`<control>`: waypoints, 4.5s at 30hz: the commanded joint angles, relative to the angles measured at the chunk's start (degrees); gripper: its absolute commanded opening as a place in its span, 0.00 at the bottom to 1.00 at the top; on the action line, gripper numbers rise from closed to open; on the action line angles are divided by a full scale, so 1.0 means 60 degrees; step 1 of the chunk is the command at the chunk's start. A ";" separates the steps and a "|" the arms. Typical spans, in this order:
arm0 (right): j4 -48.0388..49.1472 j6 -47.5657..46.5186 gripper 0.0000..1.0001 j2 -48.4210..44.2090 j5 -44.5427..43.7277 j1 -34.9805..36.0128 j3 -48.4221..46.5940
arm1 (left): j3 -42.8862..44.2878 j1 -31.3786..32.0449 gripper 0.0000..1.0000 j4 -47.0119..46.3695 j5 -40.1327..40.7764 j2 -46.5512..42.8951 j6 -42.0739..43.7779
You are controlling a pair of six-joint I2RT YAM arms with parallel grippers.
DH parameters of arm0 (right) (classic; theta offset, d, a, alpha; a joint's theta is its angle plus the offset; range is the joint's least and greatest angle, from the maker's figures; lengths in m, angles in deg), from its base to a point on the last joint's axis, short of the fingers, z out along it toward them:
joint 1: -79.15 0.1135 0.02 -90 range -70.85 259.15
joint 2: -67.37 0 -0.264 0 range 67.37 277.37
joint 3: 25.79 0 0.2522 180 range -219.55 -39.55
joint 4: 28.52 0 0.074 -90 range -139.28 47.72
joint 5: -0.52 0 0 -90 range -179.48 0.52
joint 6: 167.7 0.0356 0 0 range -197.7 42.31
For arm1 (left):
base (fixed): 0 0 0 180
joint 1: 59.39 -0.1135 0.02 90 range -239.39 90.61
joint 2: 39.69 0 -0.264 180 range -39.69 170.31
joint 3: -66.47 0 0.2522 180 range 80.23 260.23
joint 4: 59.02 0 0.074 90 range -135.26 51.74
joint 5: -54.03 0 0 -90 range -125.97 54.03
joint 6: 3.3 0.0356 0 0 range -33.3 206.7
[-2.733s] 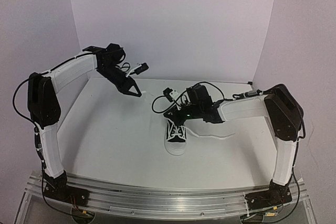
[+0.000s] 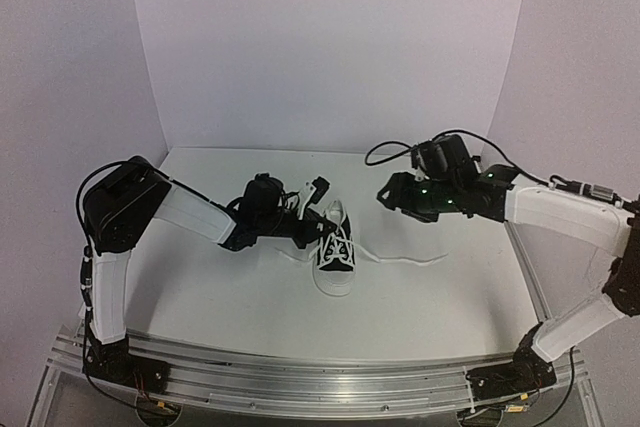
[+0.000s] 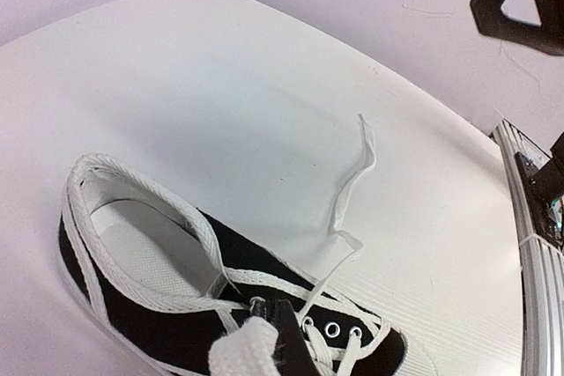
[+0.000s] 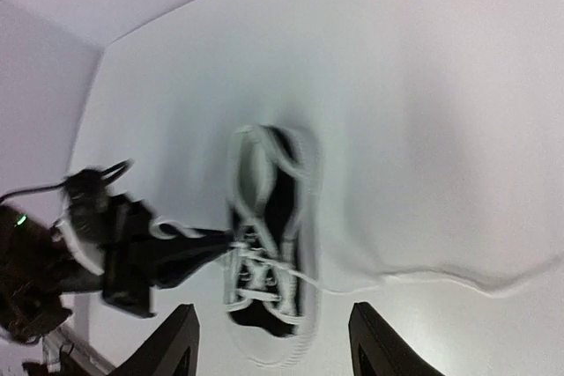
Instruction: Tie the shoes
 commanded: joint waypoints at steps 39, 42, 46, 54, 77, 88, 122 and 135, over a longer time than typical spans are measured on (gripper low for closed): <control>-0.4961 0.1455 0.00 0.5096 -0.0644 -0.2651 -0.4223 | -0.0302 0.0343 0.00 -0.0204 -0.0841 -0.0517 0.2511; -0.4938 0.0663 0.00 0.5733 0.0100 -0.1846 -0.6708 | -0.0307 0.0378 0.00 -0.0188 -0.0959 -0.0520 0.2732; -0.4880 0.0246 0.00 0.6959 0.0995 -0.0703 -0.9789 | -0.0386 0.0424 0.00 -0.0119 -0.0976 -0.0623 0.2975; -0.3998 0.1125 0.00 0.8149 0.2572 0.0264 -1.1746 | -0.0696 0.0423 0.00 -0.0144 -0.0969 -0.0875 0.3194; -0.3818 0.1012 0.69 0.5348 0.2598 -0.0914 -0.8923 | -0.0779 0.0422 0.00 -0.0314 -0.0847 -0.0835 0.2984; 0.6120 -0.1847 0.69 0.0652 0.3299 -0.0894 0.1998 | -0.0812 0.0406 0.00 -0.0586 -0.1127 -0.0762 0.2646; 0.9124 -0.1247 0.46 0.3649 0.4147 0.0389 0.2079 | -0.0686 0.0404 0.00 -0.0683 -0.0882 -0.0644 0.2630; 0.8763 -0.1037 0.00 0.3535 0.3944 0.0388 0.2098 | -0.0591 0.0402 0.00 -0.0523 -0.0923 -0.0602 0.2628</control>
